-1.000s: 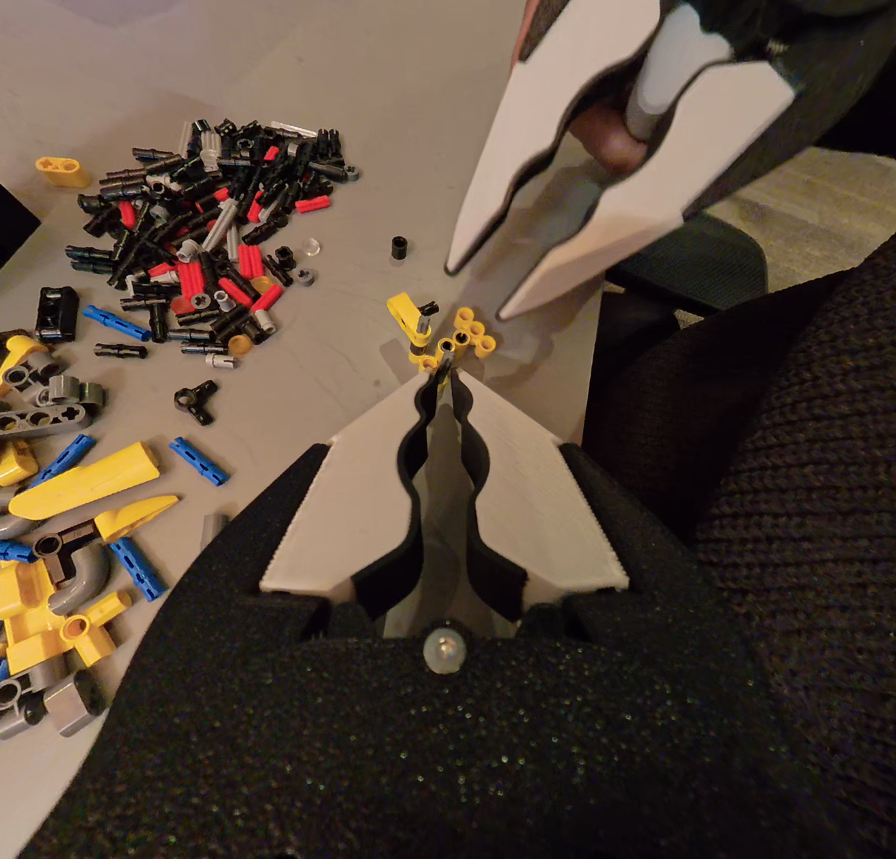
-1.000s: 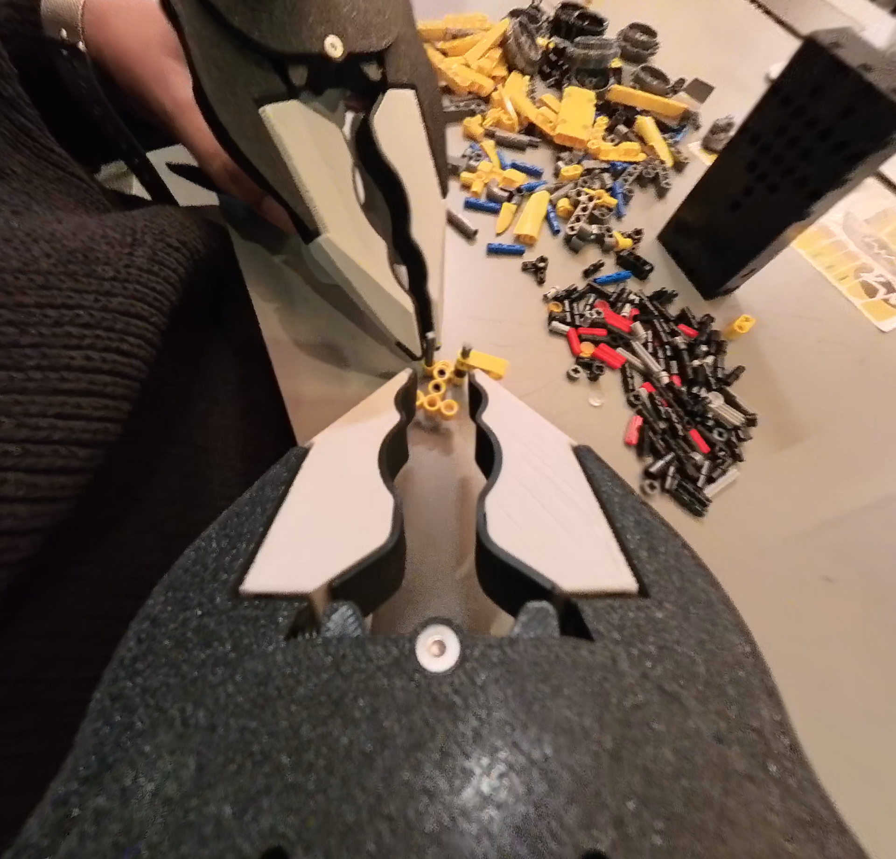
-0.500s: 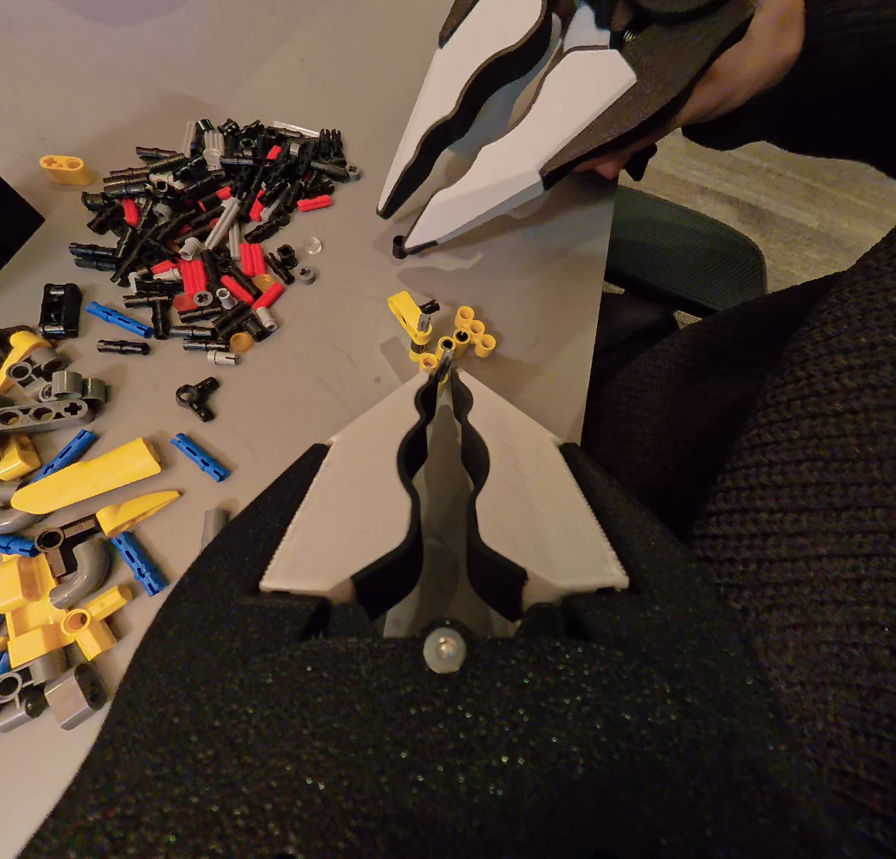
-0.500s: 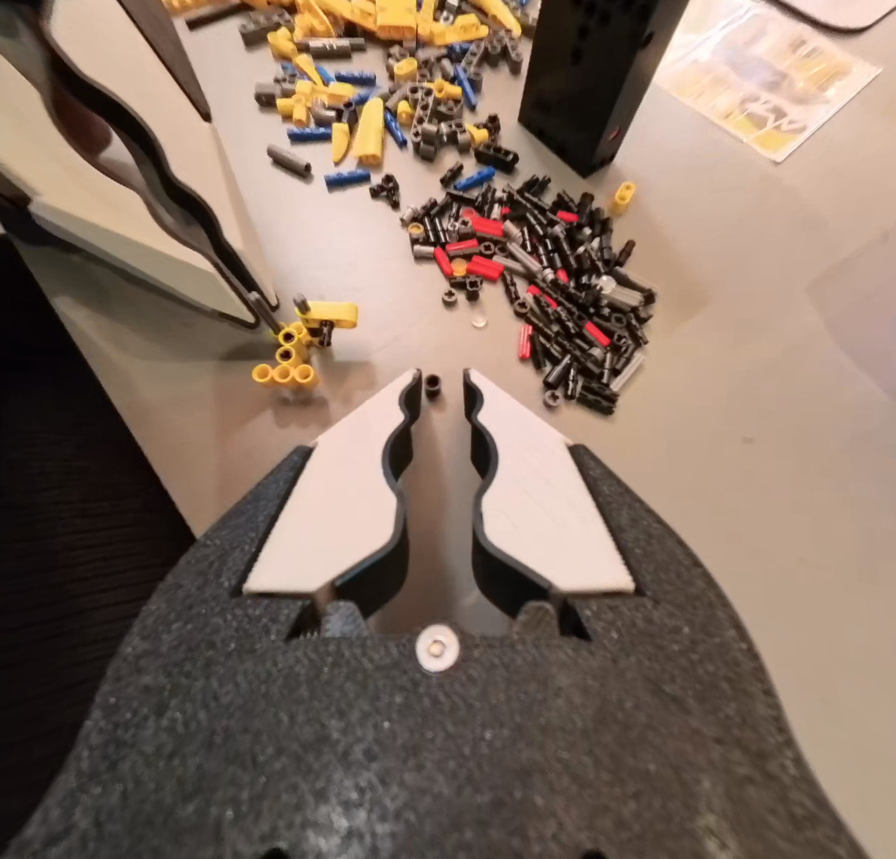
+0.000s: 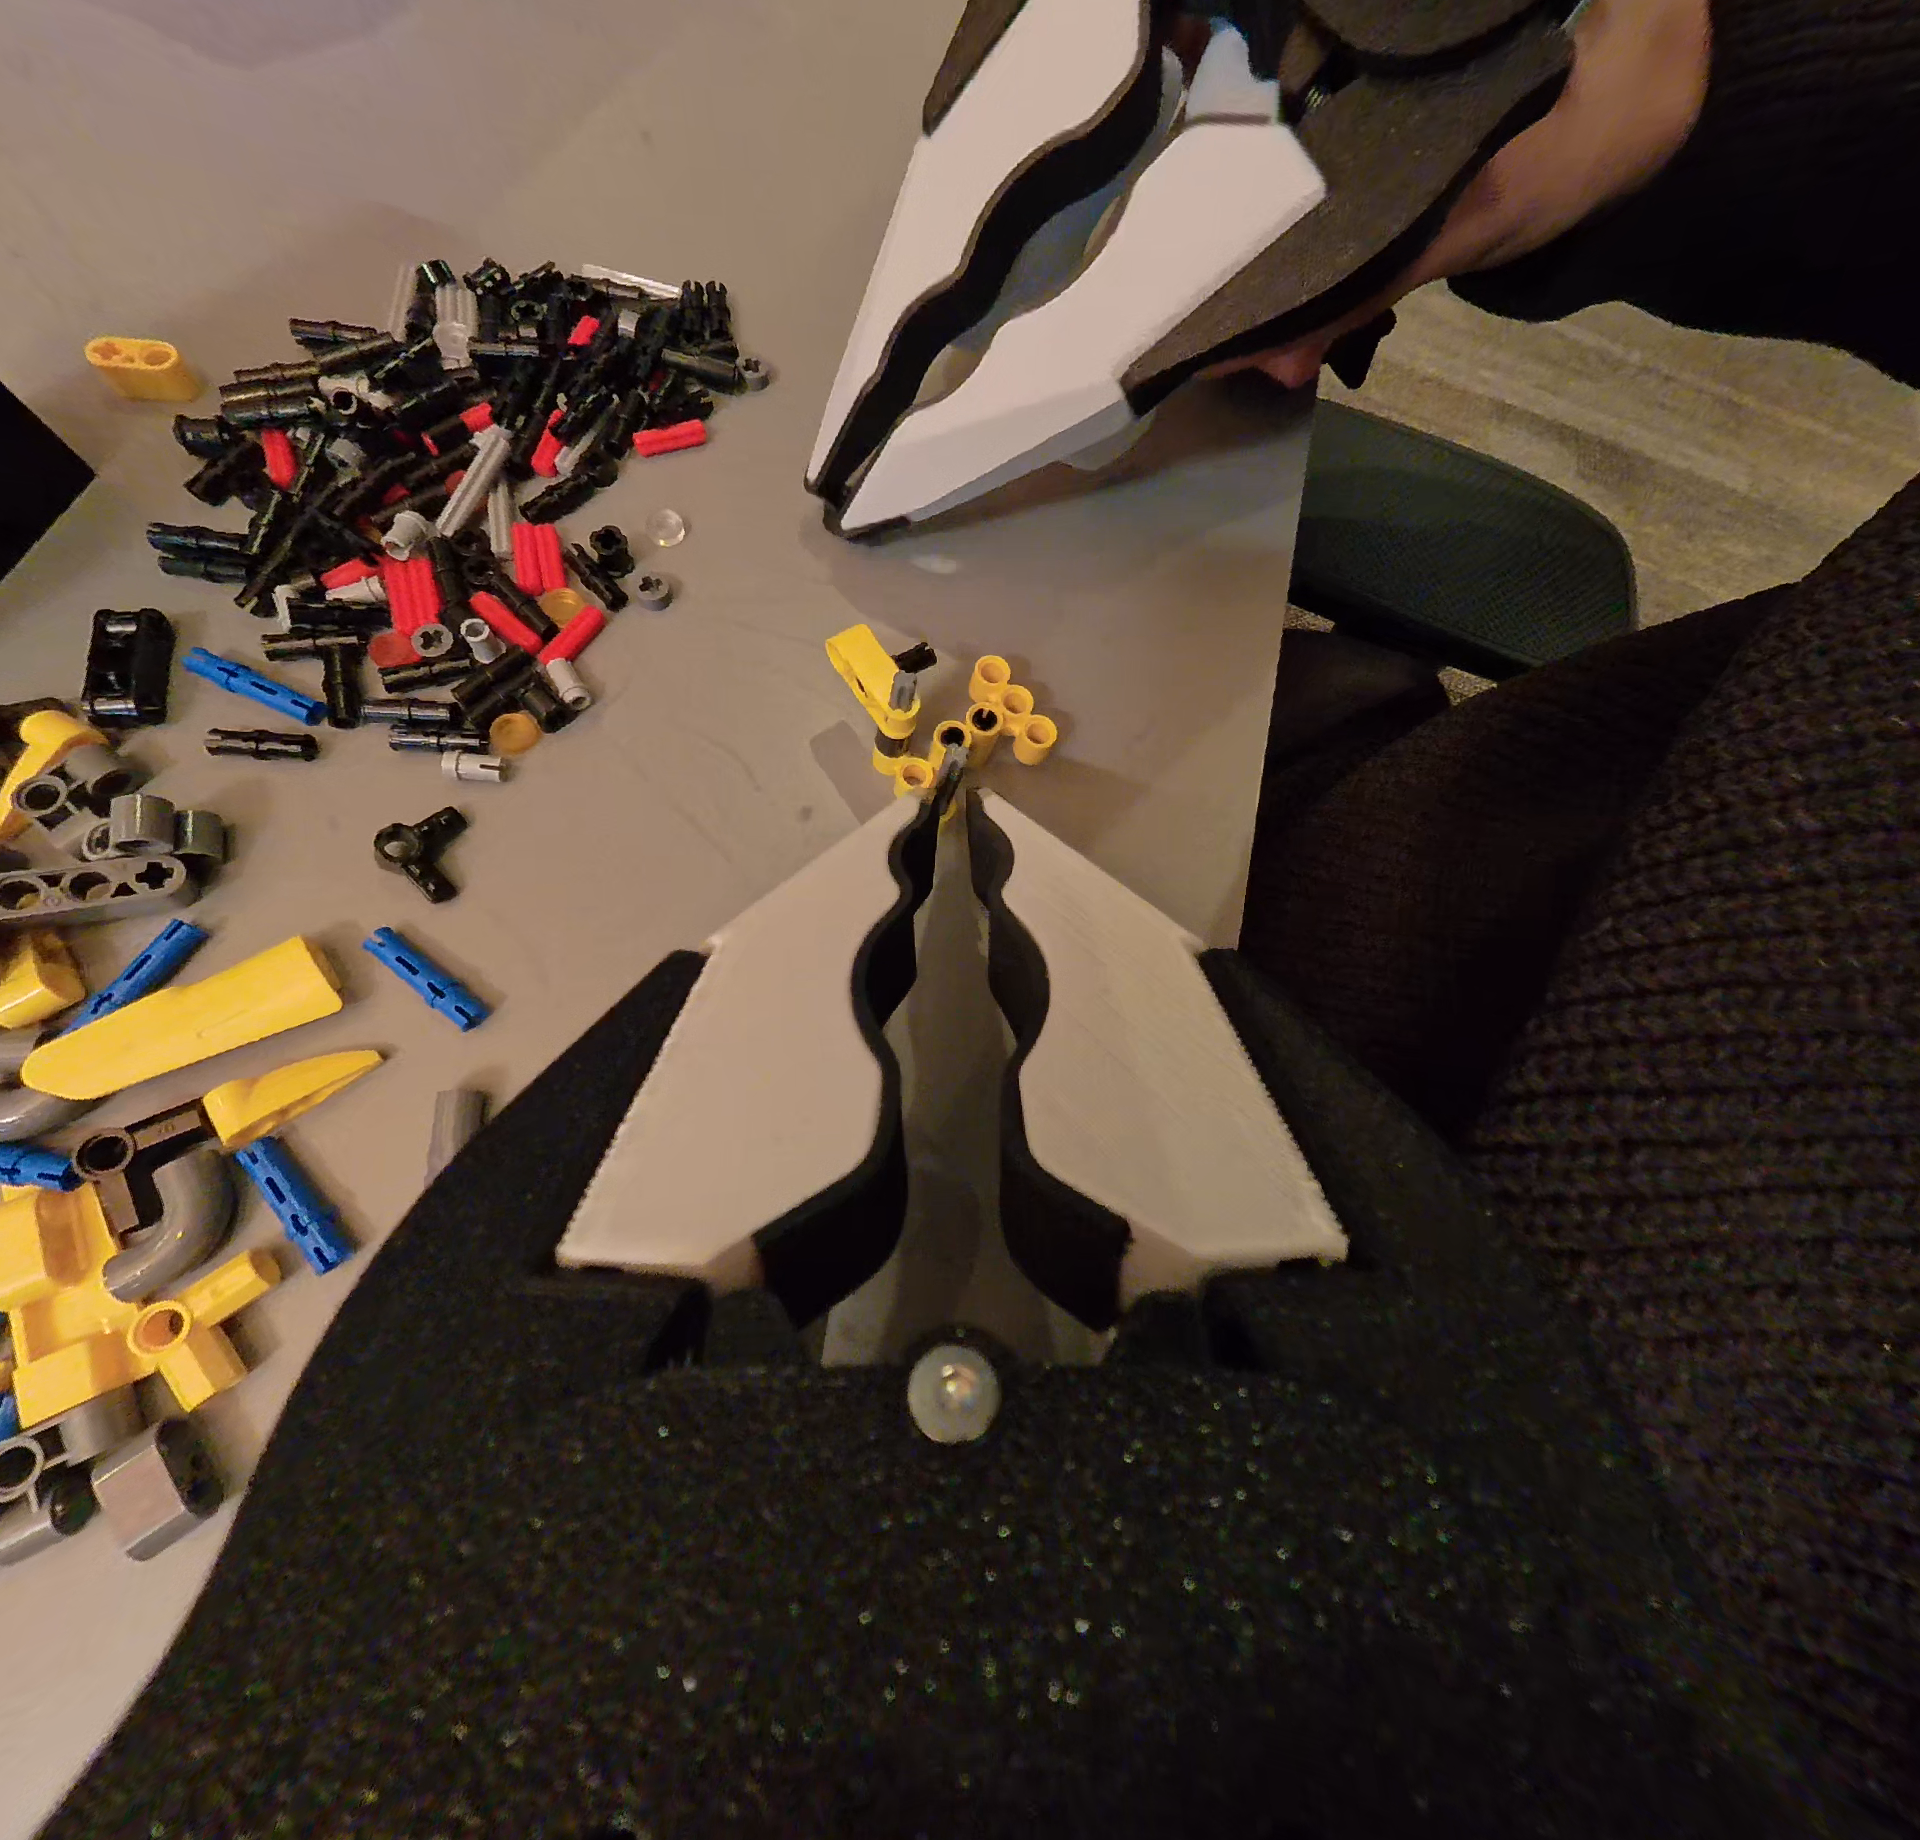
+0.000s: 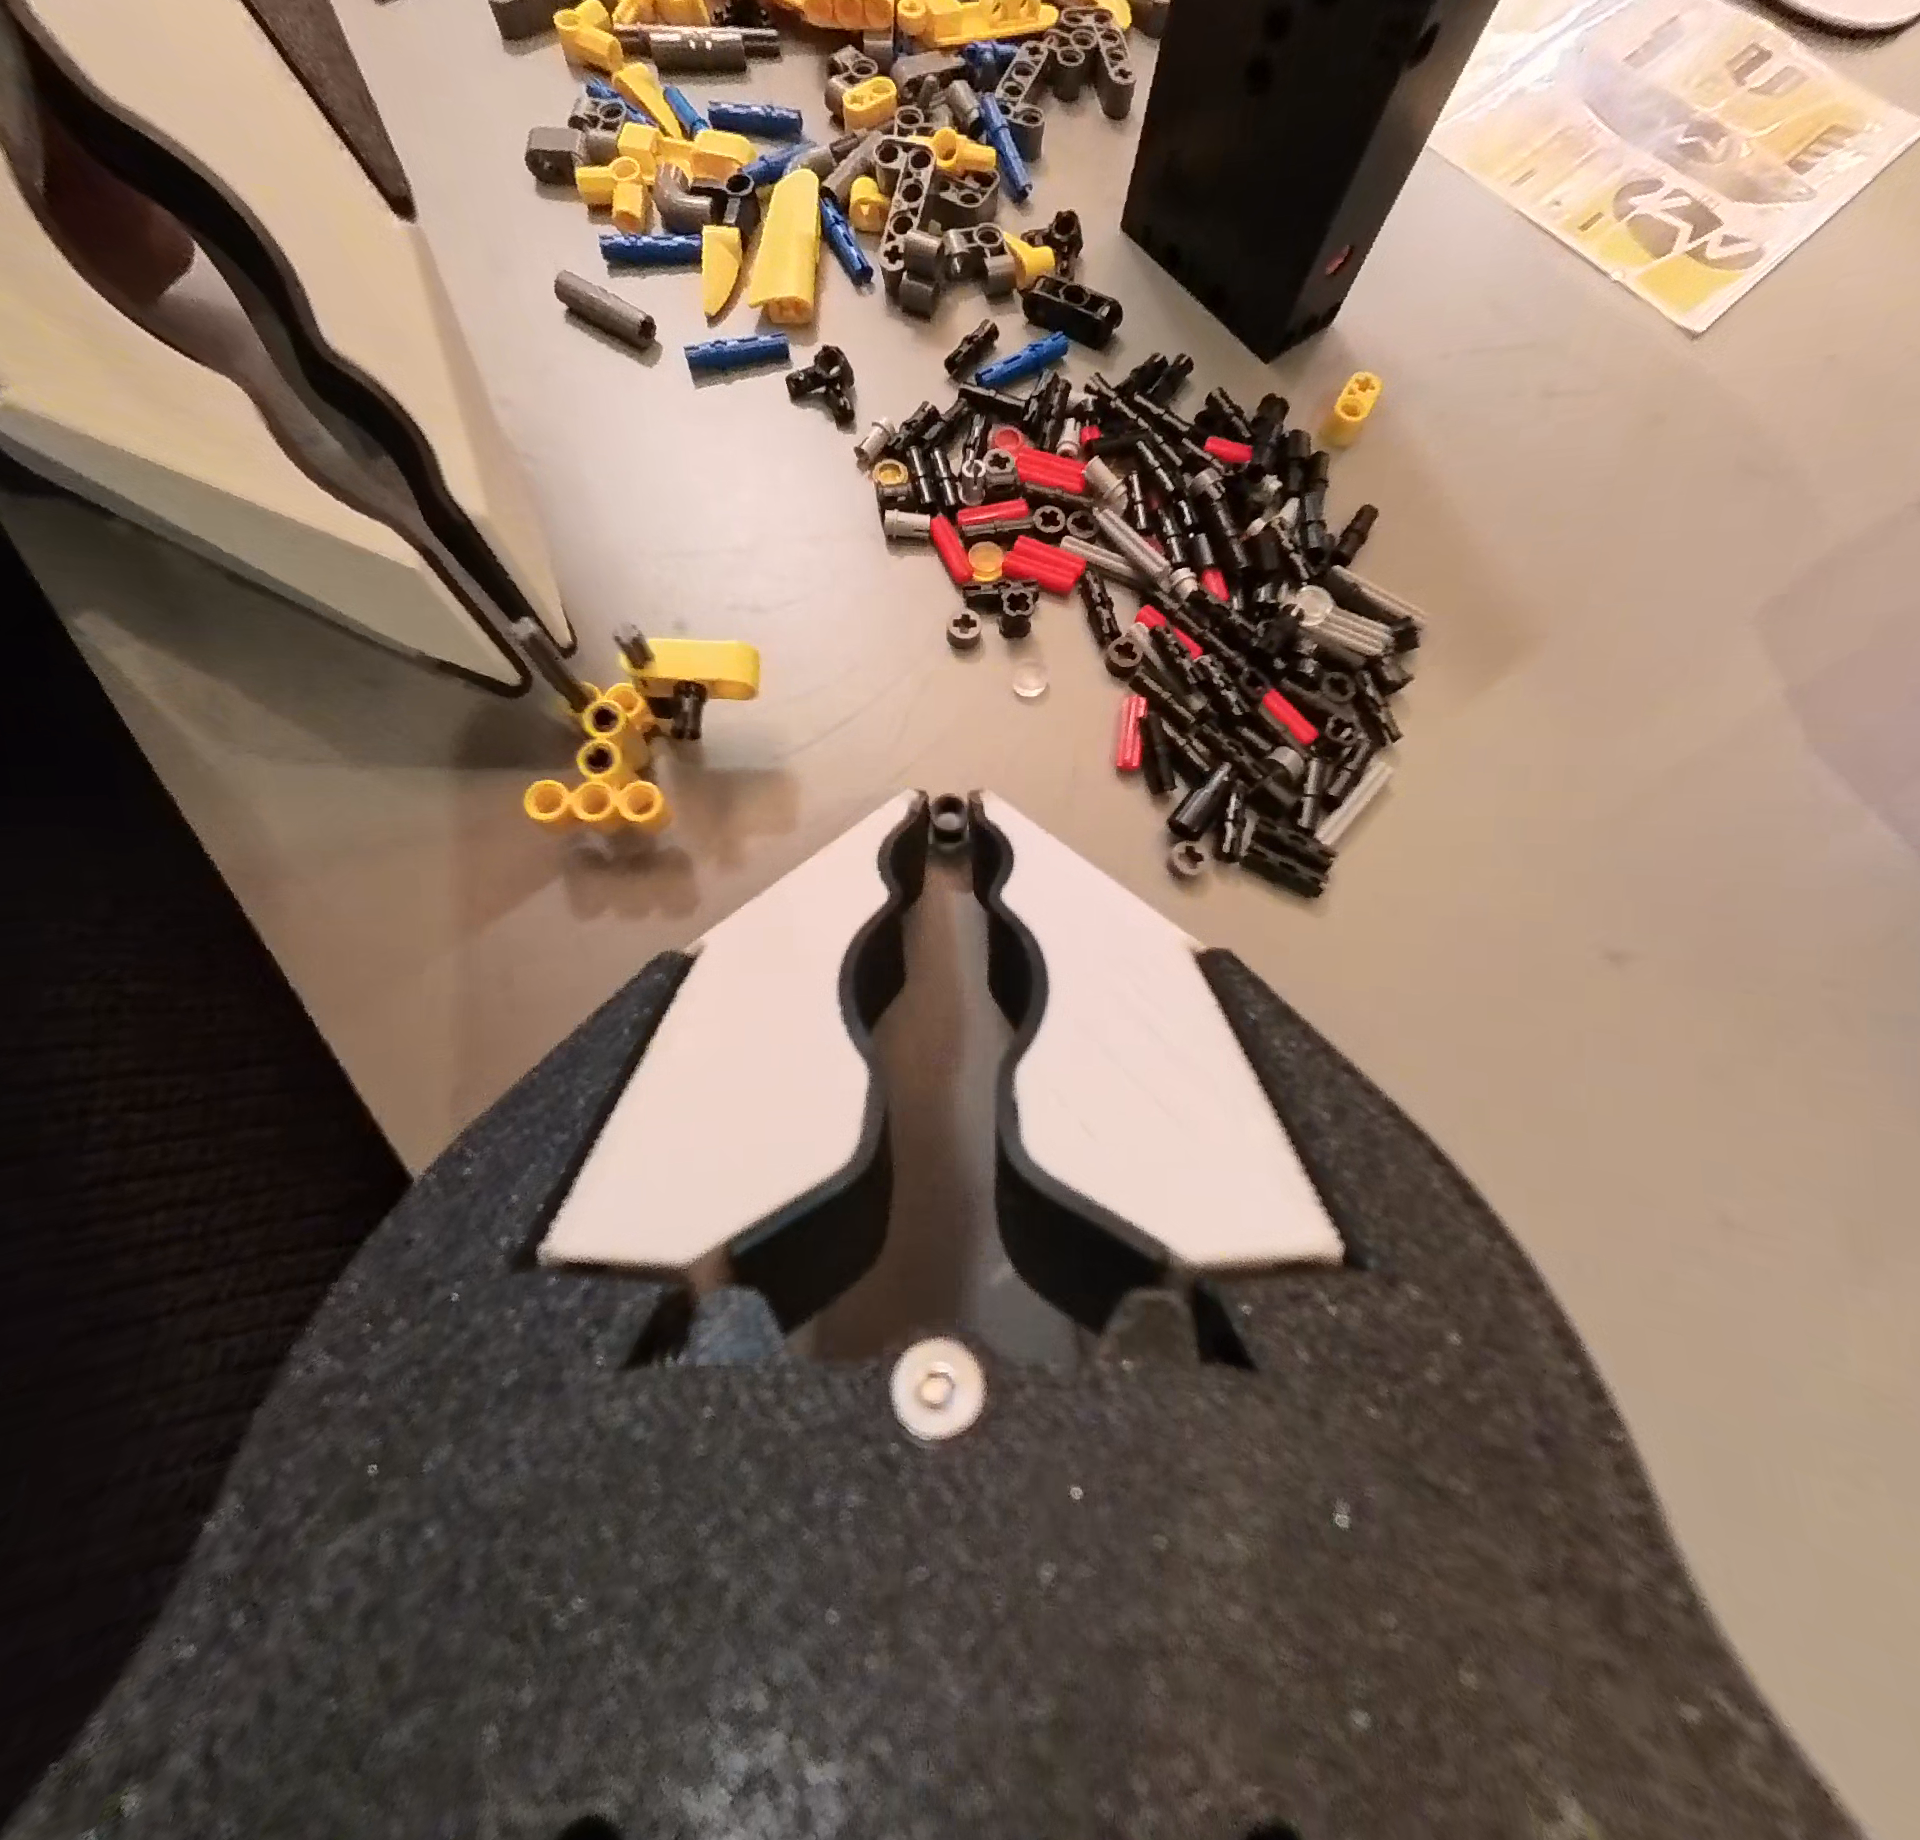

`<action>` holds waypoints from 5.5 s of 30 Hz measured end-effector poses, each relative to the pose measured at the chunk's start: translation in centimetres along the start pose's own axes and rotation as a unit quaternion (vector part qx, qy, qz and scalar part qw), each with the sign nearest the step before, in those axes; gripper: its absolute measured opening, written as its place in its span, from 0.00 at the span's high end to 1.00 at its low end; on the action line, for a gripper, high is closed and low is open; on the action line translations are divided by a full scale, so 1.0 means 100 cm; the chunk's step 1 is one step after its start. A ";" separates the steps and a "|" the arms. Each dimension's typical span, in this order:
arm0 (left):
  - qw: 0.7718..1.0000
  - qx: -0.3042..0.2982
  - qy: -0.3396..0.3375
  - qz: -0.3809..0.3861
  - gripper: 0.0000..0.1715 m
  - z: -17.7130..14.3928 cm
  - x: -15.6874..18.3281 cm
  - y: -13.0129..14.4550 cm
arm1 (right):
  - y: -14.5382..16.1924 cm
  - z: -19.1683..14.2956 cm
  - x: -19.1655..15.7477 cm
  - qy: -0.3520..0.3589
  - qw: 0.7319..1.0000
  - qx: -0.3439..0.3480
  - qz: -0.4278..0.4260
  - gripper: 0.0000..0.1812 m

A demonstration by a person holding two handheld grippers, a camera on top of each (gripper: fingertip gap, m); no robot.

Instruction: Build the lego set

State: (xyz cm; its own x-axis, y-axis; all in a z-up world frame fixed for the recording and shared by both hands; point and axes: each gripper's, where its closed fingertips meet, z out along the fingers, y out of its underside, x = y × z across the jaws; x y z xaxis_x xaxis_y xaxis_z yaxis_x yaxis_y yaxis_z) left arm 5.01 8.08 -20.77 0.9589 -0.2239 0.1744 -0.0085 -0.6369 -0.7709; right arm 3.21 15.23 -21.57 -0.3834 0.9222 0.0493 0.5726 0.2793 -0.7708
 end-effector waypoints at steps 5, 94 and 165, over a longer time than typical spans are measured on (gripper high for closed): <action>1.000 -0.001 0.000 -0.002 0.97 -0.001 0.002 0.002 | -0.029 -0.012 -0.023 -0.038 0.998 0.048 -0.020 0.96; 0.991 0.015 -0.094 -0.099 0.96 -0.045 -0.037 0.029 | -0.015 -0.022 -0.013 0.012 0.996 0.086 0.024 0.94; 0.975 0.063 -0.061 -0.203 0.96 -0.019 0.004 0.000 | -0.032 -0.028 -0.052 0.063 0.987 0.143 -0.045 0.98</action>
State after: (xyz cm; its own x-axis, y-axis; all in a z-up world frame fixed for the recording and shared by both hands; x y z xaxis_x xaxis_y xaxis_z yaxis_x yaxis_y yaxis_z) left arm 4.81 6.55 -19.55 0.9028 0.1210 0.4127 0.4058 -0.5571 -0.7245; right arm 5.44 10.29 -17.60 -0.3206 0.9280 0.1899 0.3054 0.2910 -0.9067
